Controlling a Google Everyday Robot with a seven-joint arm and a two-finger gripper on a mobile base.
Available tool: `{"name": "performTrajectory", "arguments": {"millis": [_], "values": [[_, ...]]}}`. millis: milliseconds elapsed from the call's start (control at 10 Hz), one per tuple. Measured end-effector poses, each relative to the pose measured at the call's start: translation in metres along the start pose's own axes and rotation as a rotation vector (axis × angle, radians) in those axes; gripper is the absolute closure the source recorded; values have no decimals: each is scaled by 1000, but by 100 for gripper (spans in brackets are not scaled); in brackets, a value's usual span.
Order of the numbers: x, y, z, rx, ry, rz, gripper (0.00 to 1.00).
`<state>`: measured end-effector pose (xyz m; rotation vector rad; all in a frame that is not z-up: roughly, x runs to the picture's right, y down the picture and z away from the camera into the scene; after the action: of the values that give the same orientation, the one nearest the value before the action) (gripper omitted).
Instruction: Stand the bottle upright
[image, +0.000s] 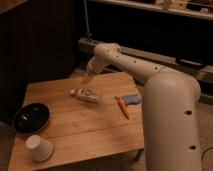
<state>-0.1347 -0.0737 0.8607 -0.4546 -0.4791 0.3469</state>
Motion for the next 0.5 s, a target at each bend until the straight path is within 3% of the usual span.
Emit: {"name": "performTrajectory", "arguments": {"millis": [500], "values": [[0, 2, 41, 11, 11, -25, 38]]}}
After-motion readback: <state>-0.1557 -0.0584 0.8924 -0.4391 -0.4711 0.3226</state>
